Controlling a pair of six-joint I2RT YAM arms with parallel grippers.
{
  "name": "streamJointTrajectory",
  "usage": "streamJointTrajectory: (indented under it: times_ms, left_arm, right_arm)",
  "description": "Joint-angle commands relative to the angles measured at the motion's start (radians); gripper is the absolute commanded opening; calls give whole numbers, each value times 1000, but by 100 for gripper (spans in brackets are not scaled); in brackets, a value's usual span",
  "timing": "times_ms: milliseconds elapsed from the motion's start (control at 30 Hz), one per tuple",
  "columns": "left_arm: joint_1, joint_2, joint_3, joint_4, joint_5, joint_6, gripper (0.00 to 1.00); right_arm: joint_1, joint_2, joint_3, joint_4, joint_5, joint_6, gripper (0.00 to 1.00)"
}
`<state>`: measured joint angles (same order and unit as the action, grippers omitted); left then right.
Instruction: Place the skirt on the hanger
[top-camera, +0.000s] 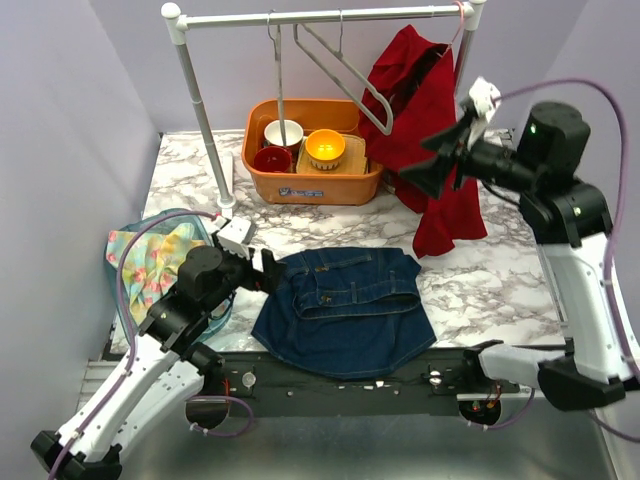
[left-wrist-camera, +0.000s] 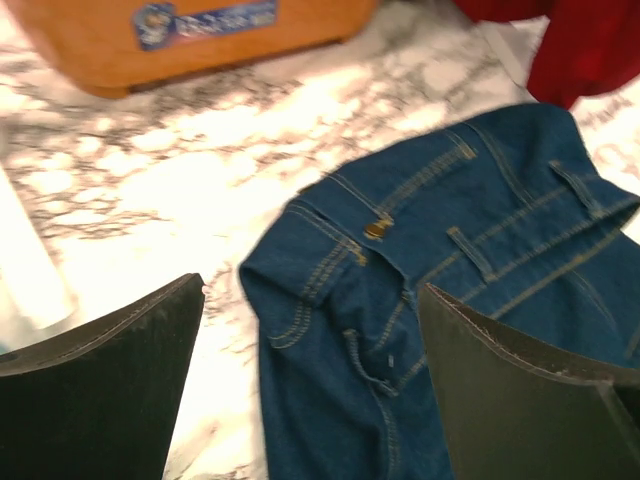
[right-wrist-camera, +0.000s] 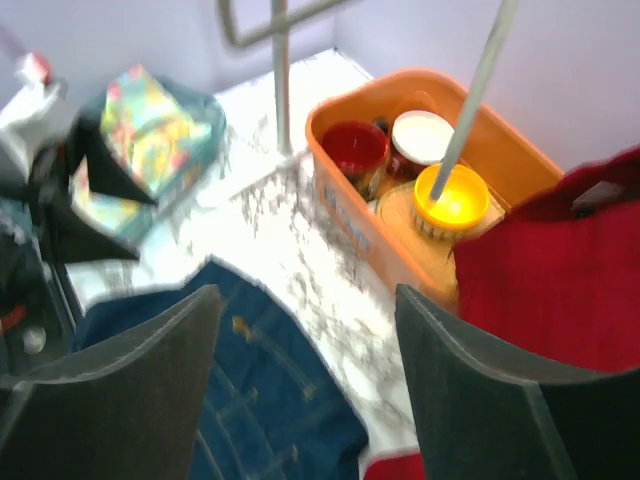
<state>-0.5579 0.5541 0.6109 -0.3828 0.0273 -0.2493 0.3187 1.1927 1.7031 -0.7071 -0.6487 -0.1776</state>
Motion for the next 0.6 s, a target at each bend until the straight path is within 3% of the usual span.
streamJointTrajectory:
  times_ms: [0,367,467,500,567]
  left_arm:
    - [0,-83,-22,51,-135,19,99]
    - [1,-105,-20,48,-144,21,99]
    - [1,-100,-20,47,-142,22,99]
    - [1,-97,-20,50,-141,22,99]
    - [1,-99,-20,50,-139,22,99]
  right_arm:
    - [5,172,217,78,94,231,80]
    - [80,412,362,130,320,231,76]
    - [105,432,360,133,391,207,70]
    - [109,441,357,136,426,198,60]
    - [124,452,362,139,461,159,53]
